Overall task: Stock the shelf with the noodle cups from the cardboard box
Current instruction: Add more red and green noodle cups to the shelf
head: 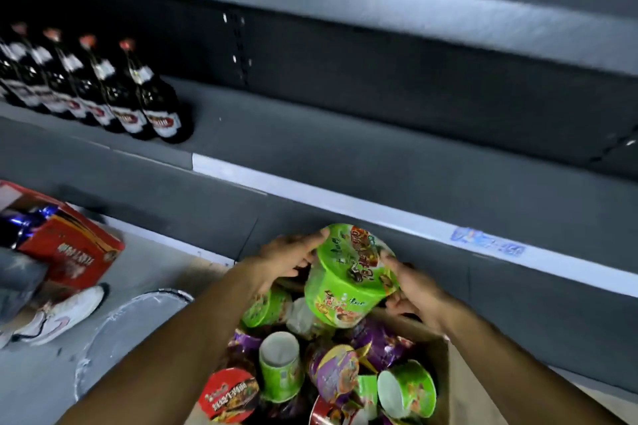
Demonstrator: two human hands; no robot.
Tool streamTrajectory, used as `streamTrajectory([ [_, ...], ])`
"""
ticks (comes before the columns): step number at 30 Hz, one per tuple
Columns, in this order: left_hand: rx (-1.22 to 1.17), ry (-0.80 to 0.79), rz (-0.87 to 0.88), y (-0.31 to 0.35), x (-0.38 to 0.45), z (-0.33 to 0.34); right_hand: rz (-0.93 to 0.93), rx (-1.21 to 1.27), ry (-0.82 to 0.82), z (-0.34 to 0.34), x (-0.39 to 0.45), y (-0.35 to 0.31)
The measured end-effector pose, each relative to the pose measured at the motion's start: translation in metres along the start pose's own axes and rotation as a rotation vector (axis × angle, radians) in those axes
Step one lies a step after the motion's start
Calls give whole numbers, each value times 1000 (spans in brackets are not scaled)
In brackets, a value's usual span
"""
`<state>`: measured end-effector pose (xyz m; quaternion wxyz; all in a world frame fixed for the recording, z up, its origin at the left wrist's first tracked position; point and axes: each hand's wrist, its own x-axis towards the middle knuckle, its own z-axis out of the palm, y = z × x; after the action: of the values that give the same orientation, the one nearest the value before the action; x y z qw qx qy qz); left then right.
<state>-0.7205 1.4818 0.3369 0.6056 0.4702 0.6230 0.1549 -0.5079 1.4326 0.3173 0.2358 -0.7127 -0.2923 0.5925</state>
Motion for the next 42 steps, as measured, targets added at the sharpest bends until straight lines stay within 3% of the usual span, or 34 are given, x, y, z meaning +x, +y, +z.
streamTrajectory([
  [3, -131, -50, 128, 57, -41, 11, -58, 28, -35, -44, -39, -39],
  [6, -221, -239, 302, 109, -75, 19, -142, 55, -68, -83, -78, -83],
  [9, -132, -391, 442, 157, -103, 17, -182, 99, -75, -114, -109, -128],
  [14, -56, -370, 570, 229, -134, 6, -262, 40, -210, -145, -163, -197],
  [19, -332, -329, 517, 277, -150, -21, -502, 144, -274, -157, -197, -250],
  [23, -494, -323, 556, 309, -158, -34, -687, 182, -203, -151, -213, -276],
  [28, -345, -155, 714, 334, -156, -29, -871, 211, 35, -141, -222, -300],
  [32, -274, 70, 866, 346, -145, -15, -922, 197, 161, -128, -224, -316],
  [37, -34, 365, 1021, 351, -131, -5, -954, 185, 159, -113, -222, -327],
  [42, 129, 368, 1080, 355, -137, -8, -967, 280, 123, -114, -212, -338],
])
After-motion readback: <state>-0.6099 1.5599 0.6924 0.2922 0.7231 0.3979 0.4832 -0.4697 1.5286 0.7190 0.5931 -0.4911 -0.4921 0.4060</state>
